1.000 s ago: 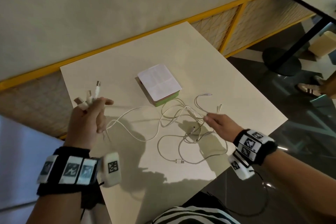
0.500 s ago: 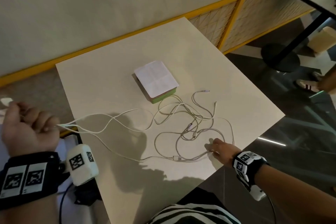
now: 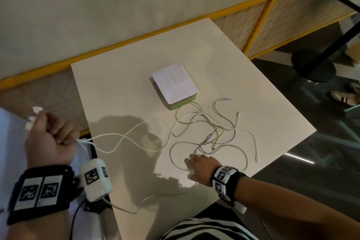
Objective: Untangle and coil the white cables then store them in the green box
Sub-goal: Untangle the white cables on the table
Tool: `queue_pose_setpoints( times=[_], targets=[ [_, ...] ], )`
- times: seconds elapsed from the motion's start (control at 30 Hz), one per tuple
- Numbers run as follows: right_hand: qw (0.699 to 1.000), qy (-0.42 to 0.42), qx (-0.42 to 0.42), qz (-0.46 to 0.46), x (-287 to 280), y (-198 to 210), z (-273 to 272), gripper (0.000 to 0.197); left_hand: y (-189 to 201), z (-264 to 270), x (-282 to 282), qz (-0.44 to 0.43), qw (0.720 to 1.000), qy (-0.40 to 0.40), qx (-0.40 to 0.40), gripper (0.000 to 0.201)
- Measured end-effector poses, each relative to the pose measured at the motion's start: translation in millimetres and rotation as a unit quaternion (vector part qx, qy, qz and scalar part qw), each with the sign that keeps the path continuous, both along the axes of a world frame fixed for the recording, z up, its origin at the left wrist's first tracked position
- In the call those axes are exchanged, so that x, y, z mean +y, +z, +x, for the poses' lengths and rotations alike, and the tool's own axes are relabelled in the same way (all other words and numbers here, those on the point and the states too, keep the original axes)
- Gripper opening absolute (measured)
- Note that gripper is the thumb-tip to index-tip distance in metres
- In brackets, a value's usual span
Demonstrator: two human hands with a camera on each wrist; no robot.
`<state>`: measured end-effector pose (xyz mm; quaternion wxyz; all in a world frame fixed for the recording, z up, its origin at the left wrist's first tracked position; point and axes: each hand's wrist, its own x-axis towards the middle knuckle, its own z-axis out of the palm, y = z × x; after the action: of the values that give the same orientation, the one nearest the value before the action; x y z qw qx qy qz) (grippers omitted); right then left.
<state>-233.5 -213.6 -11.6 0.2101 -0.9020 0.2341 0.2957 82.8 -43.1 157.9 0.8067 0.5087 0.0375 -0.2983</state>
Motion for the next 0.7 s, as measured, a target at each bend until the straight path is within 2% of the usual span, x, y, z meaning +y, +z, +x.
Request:
queue_pose_setpoints(
  times=[0.03,0.07,0.13,0.23,0.33,0.43,0.5,0.53,0.6,0.63,0.7],
  targets=[
    [1.000,0.000,-0.001,-0.009,2,-2,5,0.035,-25,-19,-33,-0.002,0.998,-0.059,-0.036,0.023],
    [1.000,0.001,-0.007,-0.017,2,-3,10,0.029,-29,-11,-36,-0.010,0.995,-0.097,-0.017,0.023],
    [1.000,-0.005,-0.023,-0.017,-1,0,16,0.025,-38,-14,-46,0.015,0.997,-0.074,0.023,0.022],
    [0.992,-0.093,-0.087,0.019,-10,18,19,0.026,-45,-19,-60,0.005,0.996,-0.075,0.042,0.026],
    [0.956,-0.191,-0.215,0.058,-20,48,28,0.021,-51,-36,-81,0.027,0.994,-0.095,0.044,0.036],
    [0.897,-0.250,-0.355,0.081,-32,82,43,0.012,-44,-59,-97,0.059,0.987,-0.150,-0.019,0.032],
    [0.873,-0.243,-0.414,0.086,-39,103,54,0.011,-40,-75,-104,0.120,0.958,-0.213,-0.148,0.022],
    [0.870,-0.228,-0.428,0.087,-41,113,60,0.013,-37,-82,-107,0.157,0.928,-0.251,-0.226,0.016],
    [0.878,-0.188,-0.432,0.085,-46,129,70,0.018,-34,-93,-112,0.201,0.862,-0.305,-0.352,0.024],
    [0.882,-0.165,-0.435,0.079,-48,136,74,0.020,-31,-96,-114,0.218,0.836,-0.318,-0.390,0.028],
    [0.874,-0.142,-0.460,0.069,-52,147,79,0.021,-26,-100,-116,0.258,0.810,-0.316,-0.421,0.021]
  ],
)
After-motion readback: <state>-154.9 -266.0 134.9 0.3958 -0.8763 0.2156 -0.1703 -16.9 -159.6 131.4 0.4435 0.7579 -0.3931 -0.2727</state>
